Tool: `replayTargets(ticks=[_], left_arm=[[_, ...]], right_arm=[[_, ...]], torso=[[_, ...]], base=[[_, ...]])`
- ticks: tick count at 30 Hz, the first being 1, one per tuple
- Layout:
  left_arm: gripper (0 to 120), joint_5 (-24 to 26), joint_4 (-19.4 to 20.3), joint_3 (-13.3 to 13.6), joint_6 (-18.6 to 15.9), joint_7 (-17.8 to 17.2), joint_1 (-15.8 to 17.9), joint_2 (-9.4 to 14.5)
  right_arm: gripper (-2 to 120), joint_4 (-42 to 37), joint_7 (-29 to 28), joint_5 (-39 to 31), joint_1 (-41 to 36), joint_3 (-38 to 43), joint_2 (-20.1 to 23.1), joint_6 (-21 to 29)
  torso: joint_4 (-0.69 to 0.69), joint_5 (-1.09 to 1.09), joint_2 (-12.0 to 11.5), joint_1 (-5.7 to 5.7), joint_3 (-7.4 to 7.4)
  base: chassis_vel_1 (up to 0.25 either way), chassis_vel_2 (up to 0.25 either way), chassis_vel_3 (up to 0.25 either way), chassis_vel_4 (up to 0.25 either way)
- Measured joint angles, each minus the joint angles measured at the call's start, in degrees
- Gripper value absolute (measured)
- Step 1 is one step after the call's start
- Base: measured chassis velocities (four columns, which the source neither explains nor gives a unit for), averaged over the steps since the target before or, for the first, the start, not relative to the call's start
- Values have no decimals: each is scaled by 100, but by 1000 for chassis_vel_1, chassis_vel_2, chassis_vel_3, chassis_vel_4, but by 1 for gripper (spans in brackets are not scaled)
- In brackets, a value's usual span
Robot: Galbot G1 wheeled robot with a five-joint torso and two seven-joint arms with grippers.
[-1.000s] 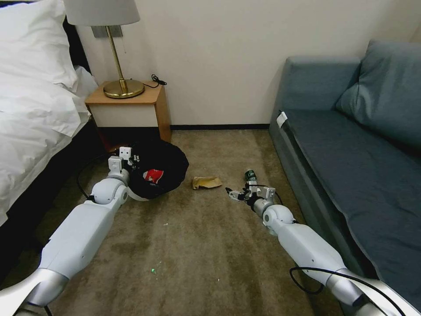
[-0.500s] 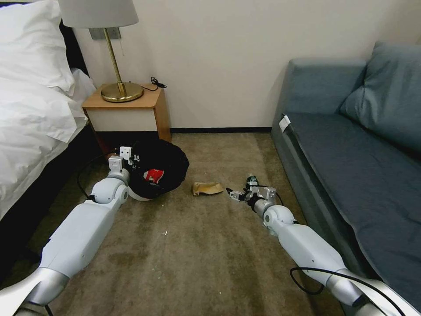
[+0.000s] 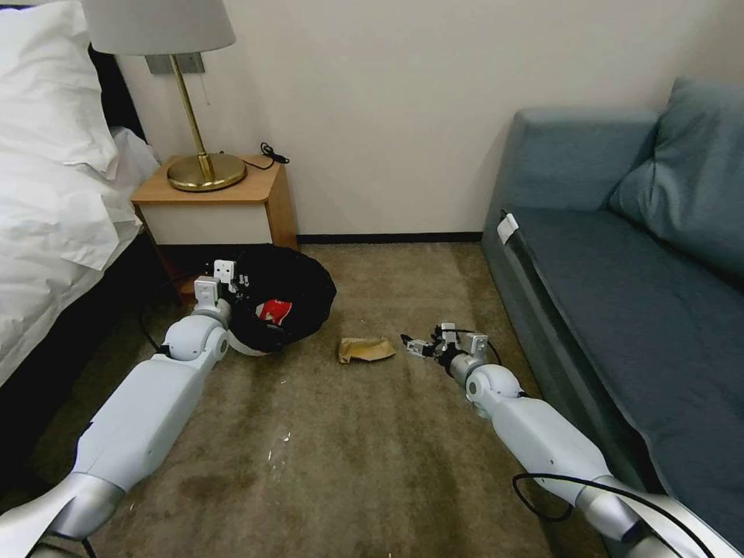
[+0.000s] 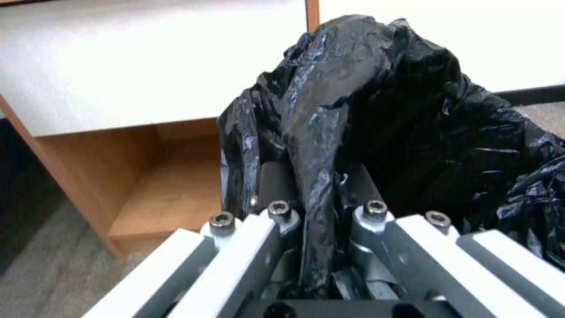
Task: Pick up the trash bin, then pick up the garbage on the floor and place it into the trash bin.
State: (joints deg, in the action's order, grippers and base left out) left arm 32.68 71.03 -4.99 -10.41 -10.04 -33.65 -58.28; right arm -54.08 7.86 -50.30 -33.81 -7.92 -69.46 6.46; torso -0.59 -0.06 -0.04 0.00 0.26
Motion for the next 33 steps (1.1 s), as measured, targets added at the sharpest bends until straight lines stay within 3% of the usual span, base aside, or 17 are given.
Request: replayTargets(ticks=[33], left_arm=[[5, -8, 259, -164, -20, -78, -369, 62]], right_arm=[[100, 152, 313, 380, -52, -4, -59, -127]], torso=[[0, 1, 0, 0, 0]], base=[[-90, 90, 90, -93]])
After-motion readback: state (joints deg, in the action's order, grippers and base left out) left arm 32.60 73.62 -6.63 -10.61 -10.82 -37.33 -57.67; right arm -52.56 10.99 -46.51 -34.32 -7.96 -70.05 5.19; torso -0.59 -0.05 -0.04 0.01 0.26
